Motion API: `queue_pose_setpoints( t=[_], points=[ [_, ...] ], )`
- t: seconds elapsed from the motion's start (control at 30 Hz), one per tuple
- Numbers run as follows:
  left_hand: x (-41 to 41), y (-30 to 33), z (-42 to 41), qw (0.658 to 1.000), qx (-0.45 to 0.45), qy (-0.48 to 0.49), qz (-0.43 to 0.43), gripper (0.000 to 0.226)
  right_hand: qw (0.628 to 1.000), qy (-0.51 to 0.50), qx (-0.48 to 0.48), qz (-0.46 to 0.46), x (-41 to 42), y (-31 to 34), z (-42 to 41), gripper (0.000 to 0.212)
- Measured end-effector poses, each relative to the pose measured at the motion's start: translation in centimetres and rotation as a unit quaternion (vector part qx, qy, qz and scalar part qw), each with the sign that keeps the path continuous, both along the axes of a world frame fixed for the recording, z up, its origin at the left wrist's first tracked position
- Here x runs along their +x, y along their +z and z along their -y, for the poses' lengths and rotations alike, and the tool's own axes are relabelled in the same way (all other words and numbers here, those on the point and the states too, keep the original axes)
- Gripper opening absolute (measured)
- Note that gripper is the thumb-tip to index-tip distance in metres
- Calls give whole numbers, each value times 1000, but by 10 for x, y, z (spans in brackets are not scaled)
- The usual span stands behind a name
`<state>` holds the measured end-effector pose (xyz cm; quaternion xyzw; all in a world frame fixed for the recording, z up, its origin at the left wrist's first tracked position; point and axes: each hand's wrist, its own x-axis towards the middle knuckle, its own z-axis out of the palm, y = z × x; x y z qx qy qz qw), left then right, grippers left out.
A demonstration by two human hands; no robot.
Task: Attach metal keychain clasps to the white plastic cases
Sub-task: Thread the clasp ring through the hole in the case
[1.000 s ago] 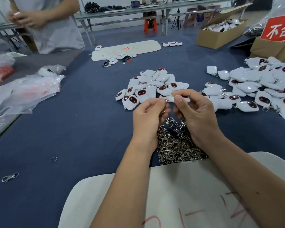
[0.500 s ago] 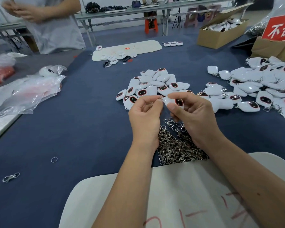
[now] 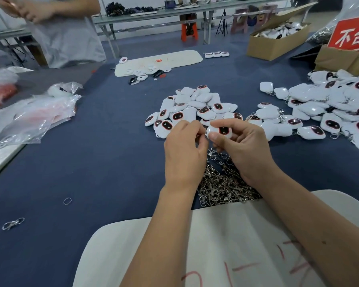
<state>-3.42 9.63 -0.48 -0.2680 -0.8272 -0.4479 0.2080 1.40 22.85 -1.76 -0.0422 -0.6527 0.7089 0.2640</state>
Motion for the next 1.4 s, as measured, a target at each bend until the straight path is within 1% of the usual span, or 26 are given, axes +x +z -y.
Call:
queue_pose_setpoints(
  t=[0.03,0.07,0.1,0.13,0.17,0.2,0.23,0.27,0.3,0.33,0.4,0.43,0.5,0.6,0.73,0.83,0.9,0.97,1.03,1.13,1.2,1.23,1.27,1.4],
  points=[
    [1,0,0,999,28,-2,26,8,1000,-4,2,3,0,0,0,22],
    [2,1,0,995,68,-3,71,10,1000,-6,-1,5,-1,1,-1,21],
    [2,2,-1,985,113,-7,131,13,1000,-4,-12,9,-1,2,-2,22],
    [1,3,-2,966,159,-20,202,14,999,5,-31,12,-1,3,-3,24],
    [1,5,-3,937,210,-46,276,14,998,21,-56,14,-1,4,-4,26],
    [0,7,-4,898,261,-81,346,14,995,43,-84,14,0,5,-5,27],
    [1,9,-5,856,306,-115,402,14,992,64,-110,14,0,5,-6,27],
    [1,11,-5,820,337,-137,441,16,989,77,-129,15,0,6,-7,27],
    [1,12,-5,795,359,-146,467,17,986,82,-141,18,-1,6,-8,27],
    [1,13,-5,776,379,-145,482,17,985,82,-148,23,-1,6,-8,27],
    [1,14,-3,753,411,-143,493,18,983,80,-161,28,-2,6,-8,25],
    [1,14,-3,751,416,-143,493,18,982,79,-167,29,-3,6,-8,24],
    [1,14,-3,765,398,-148,484,18,982,77,-169,30,-3,6,-9,23],
    [3,12,-5,795,363,-148,462,10,981,77,-175,26,-2,6,-9,22],
    [3,10,-6,828,358,-127,412,9,982,71,-173,25,-2,6,-9,21],
    [1,7,-5,873,327,-103,347,10,983,62,-173,23,-2,6,-8,22],
    [0,4,-6,914,273,-82,288,13,984,49,-167,26,-2,6,-8,23],
    [-1,1,-5,954,197,-59,219,17,985,39,-167,28,-2,6,-8,24],
    [1,0,-4,977,136,-54,154,19,986,32,-158,30,-1,6,-8,24],
    [3,-2,-4,996,42,-41,68,16,993,13,-107,39,0,6,-6,24],
    [3,-3,-4,998,-12,-35,44,15,996,0,-80,40,0,7,-4,23],
    [3,-3,-5,998,-23,-32,44,15,997,-5,-74,39,-1,7,-3,23],
    [3,-4,-5,998,-18,-29,54,15,997,-9,-71,37,0,7,-3,23],
    [4,-5,-7,991,62,-22,119,14,996,-26,-77,33,0,6,-1,25]
  ],
)
